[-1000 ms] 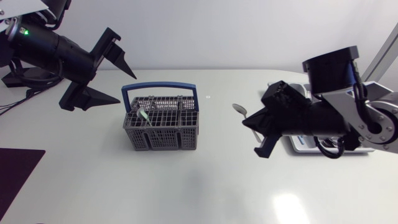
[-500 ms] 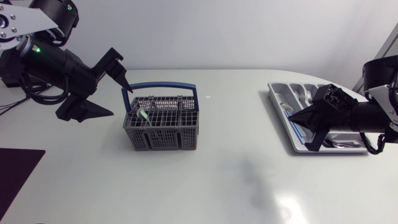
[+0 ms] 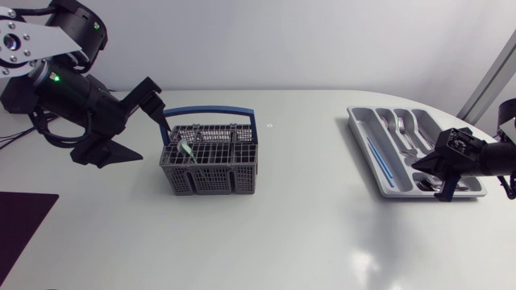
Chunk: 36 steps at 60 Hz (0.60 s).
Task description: Unload the cutlery basket into the drawer organizer.
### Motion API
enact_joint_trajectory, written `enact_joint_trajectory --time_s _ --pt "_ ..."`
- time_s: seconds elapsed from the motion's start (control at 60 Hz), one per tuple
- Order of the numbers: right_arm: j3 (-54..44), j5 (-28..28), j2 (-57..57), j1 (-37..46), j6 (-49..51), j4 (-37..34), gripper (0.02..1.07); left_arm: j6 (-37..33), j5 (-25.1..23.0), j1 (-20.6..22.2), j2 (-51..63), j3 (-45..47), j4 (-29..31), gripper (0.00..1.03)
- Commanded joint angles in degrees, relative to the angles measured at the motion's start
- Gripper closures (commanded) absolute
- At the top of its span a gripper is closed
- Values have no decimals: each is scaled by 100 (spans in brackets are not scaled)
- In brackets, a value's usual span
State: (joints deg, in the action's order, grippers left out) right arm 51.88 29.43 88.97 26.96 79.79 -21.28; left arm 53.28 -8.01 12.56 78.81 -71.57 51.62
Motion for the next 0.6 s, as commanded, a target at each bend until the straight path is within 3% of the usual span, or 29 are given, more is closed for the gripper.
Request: enact_joint_trajectory --time_s 0.0,0.25,0.583 --pt "182 -69 340 213 634 -78 101 -142 45 54 -32 187 42 10" --pt "226 -579 912 591 1443 713 101 -160 89 80 -67 240 33 10" --pt "385 -1097 1386 784 1944 1038 100 -177 98 115 -111 372 33 10"
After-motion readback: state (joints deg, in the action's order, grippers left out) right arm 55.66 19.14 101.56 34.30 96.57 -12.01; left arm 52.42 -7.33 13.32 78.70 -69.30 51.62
